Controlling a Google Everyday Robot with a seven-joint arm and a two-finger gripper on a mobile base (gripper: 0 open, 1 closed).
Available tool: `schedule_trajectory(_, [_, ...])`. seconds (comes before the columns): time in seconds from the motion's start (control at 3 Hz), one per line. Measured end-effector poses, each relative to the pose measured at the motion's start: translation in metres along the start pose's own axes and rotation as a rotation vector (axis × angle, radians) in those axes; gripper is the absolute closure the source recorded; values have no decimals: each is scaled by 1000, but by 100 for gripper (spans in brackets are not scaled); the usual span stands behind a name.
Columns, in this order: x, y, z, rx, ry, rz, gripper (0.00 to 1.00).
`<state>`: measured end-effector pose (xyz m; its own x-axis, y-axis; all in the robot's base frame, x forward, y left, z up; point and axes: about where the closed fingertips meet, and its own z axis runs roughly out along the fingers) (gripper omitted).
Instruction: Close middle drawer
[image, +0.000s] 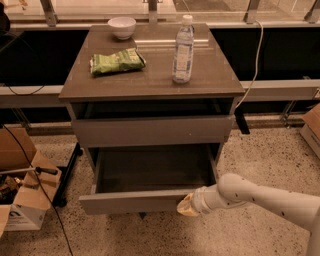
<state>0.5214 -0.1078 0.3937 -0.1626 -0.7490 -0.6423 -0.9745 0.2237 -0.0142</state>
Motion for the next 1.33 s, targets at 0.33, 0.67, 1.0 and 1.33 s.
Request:
schedule_trajectory(0.33, [-1,-9,3,20,-4,-14,100])
schedule_trajectory(0.67, [-2,-44,12,70,-24,-33,100])
schedule_trajectory(1.0, [-4,-87,9,141,-34,-64,100])
schedule_trajectory(1.33, [-7,-94,6,159,-38,-70,96])
